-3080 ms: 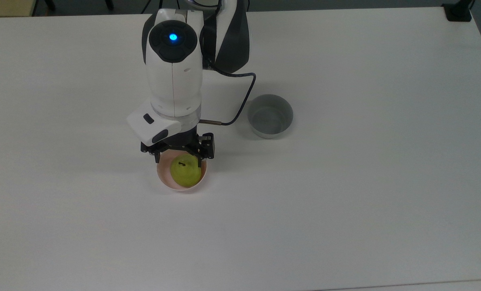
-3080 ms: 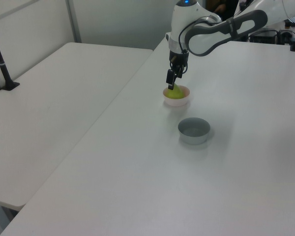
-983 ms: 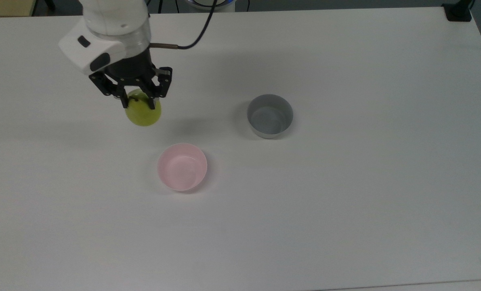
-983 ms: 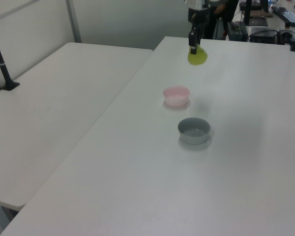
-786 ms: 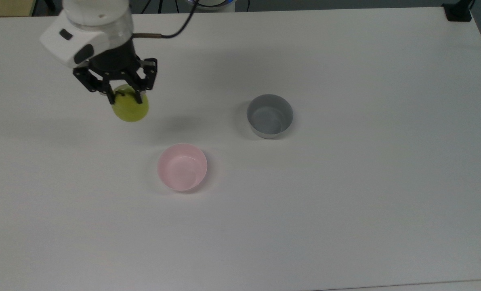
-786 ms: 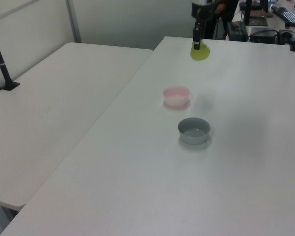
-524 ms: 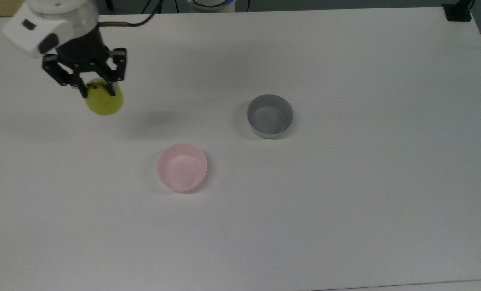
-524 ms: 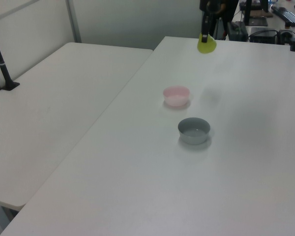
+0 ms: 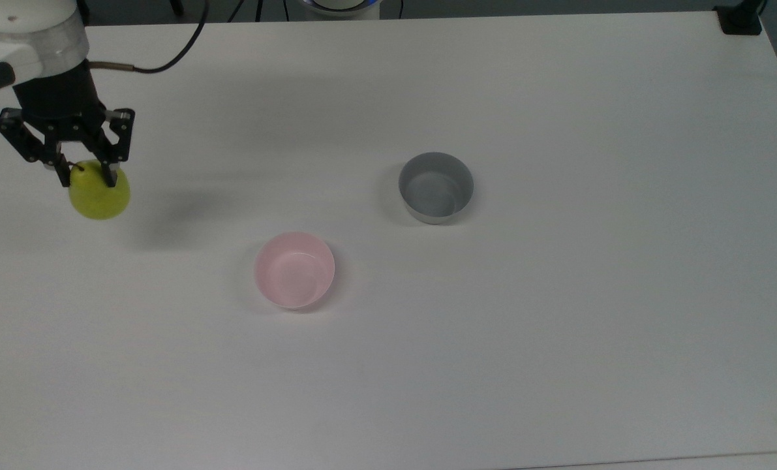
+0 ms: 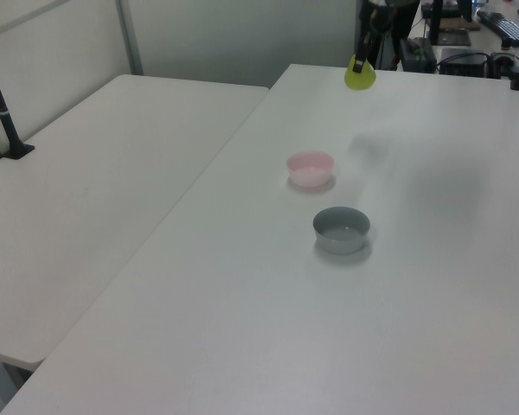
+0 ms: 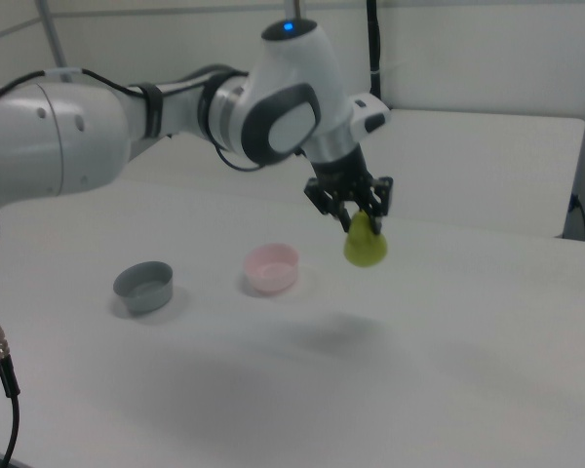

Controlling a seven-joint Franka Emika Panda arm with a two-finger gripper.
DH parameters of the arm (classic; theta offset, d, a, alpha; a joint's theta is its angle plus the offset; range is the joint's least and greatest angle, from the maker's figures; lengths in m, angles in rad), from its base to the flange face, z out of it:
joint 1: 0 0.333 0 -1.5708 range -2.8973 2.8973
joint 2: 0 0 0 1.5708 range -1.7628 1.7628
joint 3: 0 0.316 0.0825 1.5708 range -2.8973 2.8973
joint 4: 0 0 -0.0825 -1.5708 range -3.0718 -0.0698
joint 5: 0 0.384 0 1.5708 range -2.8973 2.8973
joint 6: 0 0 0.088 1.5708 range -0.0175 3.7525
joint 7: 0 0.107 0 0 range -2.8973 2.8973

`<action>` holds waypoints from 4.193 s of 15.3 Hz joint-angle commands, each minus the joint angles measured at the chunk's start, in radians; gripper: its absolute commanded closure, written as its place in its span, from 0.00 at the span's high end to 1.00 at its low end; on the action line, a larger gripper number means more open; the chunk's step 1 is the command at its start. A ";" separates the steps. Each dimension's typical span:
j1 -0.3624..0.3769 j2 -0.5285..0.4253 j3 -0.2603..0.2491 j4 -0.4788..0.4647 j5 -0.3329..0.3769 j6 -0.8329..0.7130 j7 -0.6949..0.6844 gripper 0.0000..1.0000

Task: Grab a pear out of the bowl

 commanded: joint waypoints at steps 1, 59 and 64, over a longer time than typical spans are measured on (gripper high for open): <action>-0.034 -0.001 -0.006 -0.103 0.023 0.136 -0.021 0.00; 0.271 -0.400 -0.013 -0.165 -0.015 -0.468 0.355 1.00; 0.272 -0.396 -0.013 -0.165 -0.015 -0.468 0.355 1.00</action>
